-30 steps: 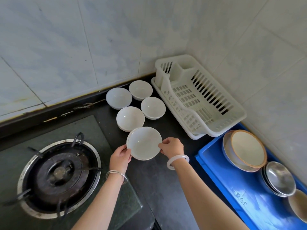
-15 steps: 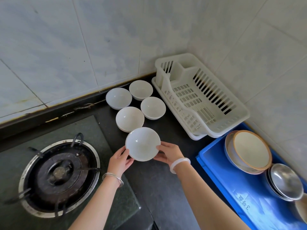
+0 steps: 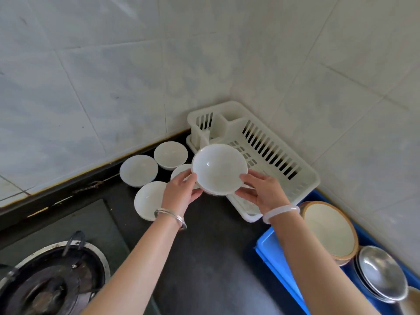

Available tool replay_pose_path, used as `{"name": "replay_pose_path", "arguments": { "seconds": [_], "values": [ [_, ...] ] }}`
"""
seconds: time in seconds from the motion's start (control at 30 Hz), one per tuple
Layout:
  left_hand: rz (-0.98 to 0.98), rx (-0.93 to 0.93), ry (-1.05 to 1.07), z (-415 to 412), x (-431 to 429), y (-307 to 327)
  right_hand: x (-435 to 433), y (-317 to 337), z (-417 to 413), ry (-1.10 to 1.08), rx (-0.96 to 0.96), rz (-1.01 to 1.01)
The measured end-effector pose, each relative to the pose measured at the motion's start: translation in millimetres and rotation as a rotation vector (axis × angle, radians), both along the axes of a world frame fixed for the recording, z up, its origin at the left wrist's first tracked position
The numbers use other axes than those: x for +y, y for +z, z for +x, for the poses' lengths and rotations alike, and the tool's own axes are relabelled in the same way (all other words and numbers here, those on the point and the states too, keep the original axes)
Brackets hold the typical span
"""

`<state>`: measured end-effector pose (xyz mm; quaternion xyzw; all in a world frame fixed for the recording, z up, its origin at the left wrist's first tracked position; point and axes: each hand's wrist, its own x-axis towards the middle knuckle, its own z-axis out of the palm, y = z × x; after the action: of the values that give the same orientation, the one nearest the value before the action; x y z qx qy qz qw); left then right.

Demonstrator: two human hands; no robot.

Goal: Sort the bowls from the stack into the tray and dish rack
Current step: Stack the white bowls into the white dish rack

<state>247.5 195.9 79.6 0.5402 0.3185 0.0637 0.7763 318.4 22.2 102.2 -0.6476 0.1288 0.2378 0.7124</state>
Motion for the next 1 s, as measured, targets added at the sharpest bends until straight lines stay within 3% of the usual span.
{"name": "replay_pose_path", "arguments": {
  "seconds": [0.23, 0.47, 0.7, 0.8, 1.0],
  "values": [
    [-0.022, -0.016, -0.133, 122, -15, 10, -13, 5, 100, -0.138, 0.011, -0.036],
    [-0.022, 0.136, -0.197, 206, -22, -17, -17, -39, 171, -0.169, 0.056, -0.053],
    [-0.016, 0.264, -0.207, 245, -27, -47, -11, -80, 207, -0.160, 0.134, -0.109],
    [0.041, 0.280, -0.232, 254, -28, -55, -10, -89, 214, -0.174, 0.137, -0.132],
    [-0.022, 0.275, -0.201, 265, -30, -67, -8, -105, 222, -0.209, 0.111, -0.145]
  ]
}}
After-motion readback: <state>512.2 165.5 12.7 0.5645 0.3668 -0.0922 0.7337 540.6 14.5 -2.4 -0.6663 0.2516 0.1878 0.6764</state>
